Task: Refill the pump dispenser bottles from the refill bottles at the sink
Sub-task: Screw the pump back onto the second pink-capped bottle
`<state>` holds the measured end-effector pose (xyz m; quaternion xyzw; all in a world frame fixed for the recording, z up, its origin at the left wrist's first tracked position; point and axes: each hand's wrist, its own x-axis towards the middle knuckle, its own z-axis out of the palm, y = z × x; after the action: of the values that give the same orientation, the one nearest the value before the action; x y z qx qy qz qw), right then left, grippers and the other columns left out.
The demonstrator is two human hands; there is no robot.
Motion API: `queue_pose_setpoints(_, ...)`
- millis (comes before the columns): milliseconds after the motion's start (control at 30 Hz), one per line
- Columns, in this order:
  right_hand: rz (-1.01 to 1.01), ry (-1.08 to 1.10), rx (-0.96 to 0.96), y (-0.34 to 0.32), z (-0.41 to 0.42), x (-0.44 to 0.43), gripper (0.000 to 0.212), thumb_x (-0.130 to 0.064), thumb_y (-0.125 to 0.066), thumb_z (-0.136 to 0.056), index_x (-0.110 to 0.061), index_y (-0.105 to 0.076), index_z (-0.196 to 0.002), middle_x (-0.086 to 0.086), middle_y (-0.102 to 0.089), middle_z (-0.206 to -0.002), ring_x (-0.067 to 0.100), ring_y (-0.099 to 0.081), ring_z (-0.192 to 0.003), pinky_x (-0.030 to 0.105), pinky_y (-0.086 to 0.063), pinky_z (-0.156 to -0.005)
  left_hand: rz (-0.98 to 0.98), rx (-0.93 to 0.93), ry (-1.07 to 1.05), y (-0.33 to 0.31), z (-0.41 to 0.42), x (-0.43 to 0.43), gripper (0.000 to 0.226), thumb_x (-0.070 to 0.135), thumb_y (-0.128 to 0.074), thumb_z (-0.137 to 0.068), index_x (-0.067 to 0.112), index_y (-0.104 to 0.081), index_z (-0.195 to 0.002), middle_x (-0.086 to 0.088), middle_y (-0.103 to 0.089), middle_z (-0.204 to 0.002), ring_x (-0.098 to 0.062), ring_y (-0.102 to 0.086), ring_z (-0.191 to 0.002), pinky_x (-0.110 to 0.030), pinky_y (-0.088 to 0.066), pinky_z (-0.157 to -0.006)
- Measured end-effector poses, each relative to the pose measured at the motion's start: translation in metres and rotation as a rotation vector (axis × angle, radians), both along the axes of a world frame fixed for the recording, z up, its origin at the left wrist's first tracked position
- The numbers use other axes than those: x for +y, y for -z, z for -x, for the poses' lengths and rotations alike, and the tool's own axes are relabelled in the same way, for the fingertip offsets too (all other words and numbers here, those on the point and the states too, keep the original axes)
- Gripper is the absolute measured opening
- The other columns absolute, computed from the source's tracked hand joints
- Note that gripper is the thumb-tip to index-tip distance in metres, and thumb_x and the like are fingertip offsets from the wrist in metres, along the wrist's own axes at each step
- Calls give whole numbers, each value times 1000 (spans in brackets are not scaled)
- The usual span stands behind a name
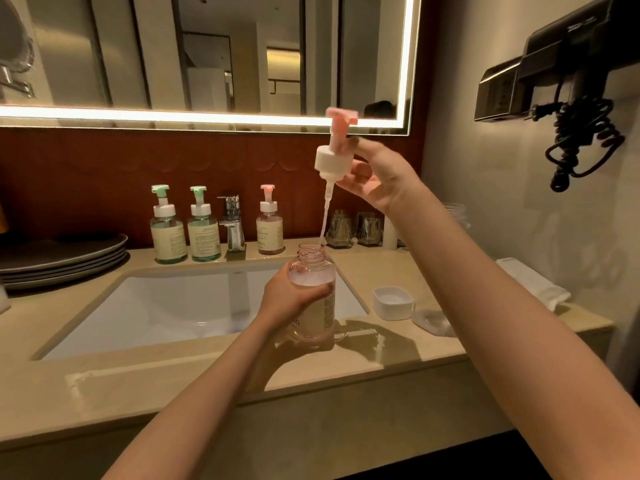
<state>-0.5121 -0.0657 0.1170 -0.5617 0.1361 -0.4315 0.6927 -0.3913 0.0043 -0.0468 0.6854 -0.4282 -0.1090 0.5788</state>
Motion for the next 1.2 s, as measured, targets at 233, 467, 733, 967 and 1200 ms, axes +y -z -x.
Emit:
queue_pose_setpoints(233, -60, 18, 193, 39, -19, 0, 32, -7, -68, -79, -2, -56, -108, 16, -61, -104, 26, -59, -96, 31, -54, -74, 10, -21, 7, 1, -2, -1, 62, 27, -79, -70, 14, -49, -123, 1, -56, -107, -16, -53, -98, -26, -44, -75)
queue_pose_setpoints(467, -1, 26, 286, 66, -24, -3, 12, -7, -70, -78, -6, -60, -85, 6, -60, -88, 22, -56, -95, 28, -52, -72, 12, -47, -5, 3, -4, -2, 66, 29, -79, -70, 14, -48, -126, 3, -54, -107, -16, -53, -99, -28, -45, -79)
queue_pose_setpoints(733, 179, 67, 449, 74, -29, 1, 11, -12, -64, -85, -13, -62, -96, -1, -57, -99, 20, -49, -102, 36, -41, -86, -1, -69, -7, 2, -3, -3, 63, 29, -77, -72, 13, -48, -125, 4, -53, -106, -15, -50, -98, -27, -42, -78)
queue_pose_setpoints(967, 372, 98, 538, 85, -24, -1, 20, -17, -63, -85, -10, -63, -104, -2, -58, -97, 11, -52, -89, 19, -34, -59, -8, -35, 27, 3, -4, 0, 55, 27, -76, -74, 19, -45, -118, 4, -51, -106, -15, -50, -98, -28, -43, -78)
queue_pose_setpoints(1200, 640, 112, 593, 89, -18, -8, 22, -19, -69, -79, -14, -50, -87, -4, -52, -85, 11, -50, -82, 22, -44, -71, -5, -30, 49, 5, -4, 0, 61, 30, -76, -73, 17, -46, -124, 3, -53, -111, -17, -51, -103, -29, -44, -80)
